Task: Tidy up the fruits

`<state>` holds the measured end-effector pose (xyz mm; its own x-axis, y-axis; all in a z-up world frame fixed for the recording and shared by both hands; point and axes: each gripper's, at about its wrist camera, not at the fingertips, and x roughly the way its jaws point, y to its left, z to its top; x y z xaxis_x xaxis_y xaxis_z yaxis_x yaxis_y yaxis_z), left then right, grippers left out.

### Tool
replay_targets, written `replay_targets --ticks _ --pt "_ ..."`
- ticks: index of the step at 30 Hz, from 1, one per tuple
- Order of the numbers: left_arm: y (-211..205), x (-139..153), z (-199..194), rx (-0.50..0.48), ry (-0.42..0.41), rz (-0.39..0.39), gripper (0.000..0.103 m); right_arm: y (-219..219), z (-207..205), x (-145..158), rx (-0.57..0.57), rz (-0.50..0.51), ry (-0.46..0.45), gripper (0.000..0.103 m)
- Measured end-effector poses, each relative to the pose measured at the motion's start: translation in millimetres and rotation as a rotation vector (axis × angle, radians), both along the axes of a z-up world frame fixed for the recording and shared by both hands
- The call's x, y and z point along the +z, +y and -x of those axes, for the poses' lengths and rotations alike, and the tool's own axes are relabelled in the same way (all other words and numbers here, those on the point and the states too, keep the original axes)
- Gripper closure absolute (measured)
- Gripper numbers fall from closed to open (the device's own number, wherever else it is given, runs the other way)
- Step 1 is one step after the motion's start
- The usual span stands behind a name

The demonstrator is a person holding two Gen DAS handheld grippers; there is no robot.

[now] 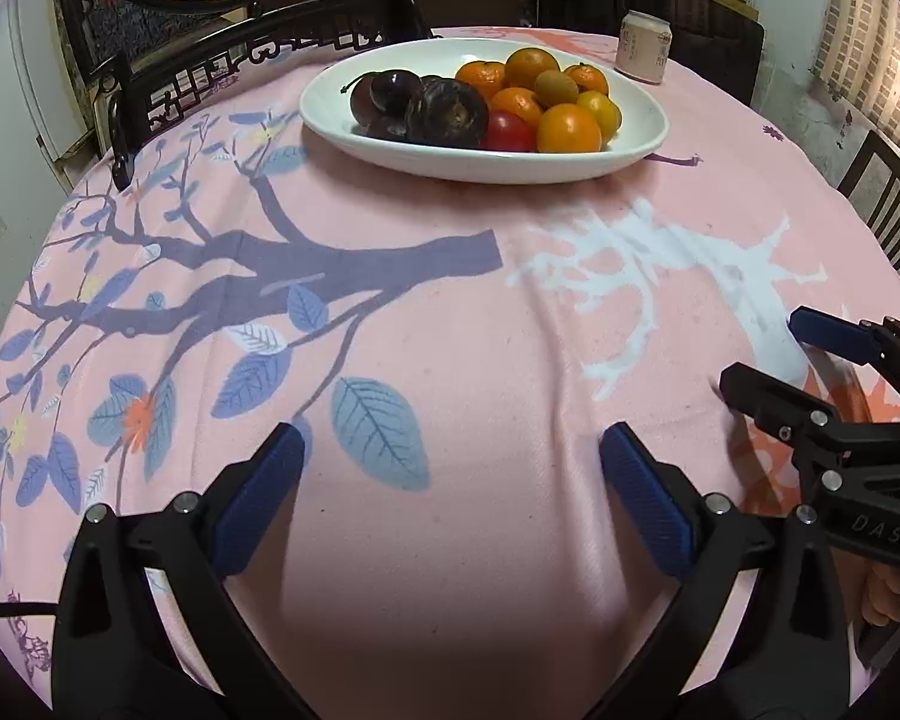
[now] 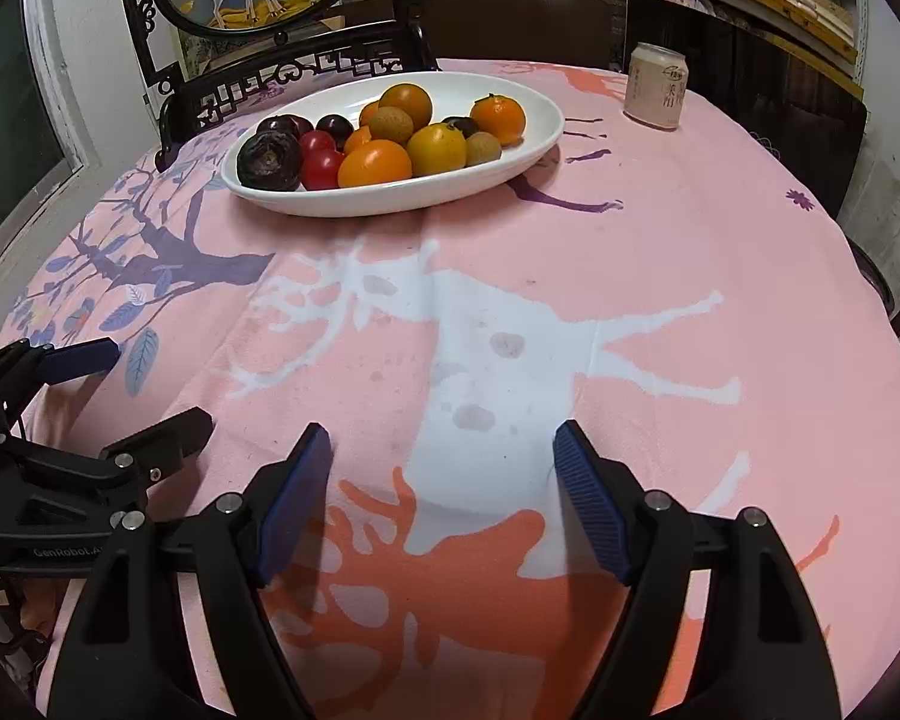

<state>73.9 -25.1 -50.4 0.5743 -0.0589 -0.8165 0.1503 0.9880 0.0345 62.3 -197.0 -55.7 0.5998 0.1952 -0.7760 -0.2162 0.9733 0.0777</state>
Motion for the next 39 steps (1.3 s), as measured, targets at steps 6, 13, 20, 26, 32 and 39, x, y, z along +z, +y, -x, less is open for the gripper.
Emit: replay_targets --ticks 6,13,20,26,32,39 --pt "2 0 -1 0.001 0.001 0.005 0.002 3 0 -1 -0.002 0.038 -0.004 0.025" --pt "-1 14 0 0.03 -0.068 0.011 0.002 0 7 15 -0.006 -0.007 -0.081 0.025" --pt "-3 62 -1 0.076 -0.312 -0.017 0.002 -5 -4 49 -0.065 -0.02 -0.225 0.025" --pt "7 57 -1 0.065 -0.277 0.071 0.002 -17 -5 47 -0.091 -0.088 -0.229 0.024" --pt "-10 64 23 0.027 -0.423 -0.029 0.002 -13 -1 47 -0.075 -0.085 -0.228 0.024" --pt "-10 64 23 0.039 -0.424 -0.066 0.002 -16 -1 46 -0.075 -0.104 -0.214 0.024"
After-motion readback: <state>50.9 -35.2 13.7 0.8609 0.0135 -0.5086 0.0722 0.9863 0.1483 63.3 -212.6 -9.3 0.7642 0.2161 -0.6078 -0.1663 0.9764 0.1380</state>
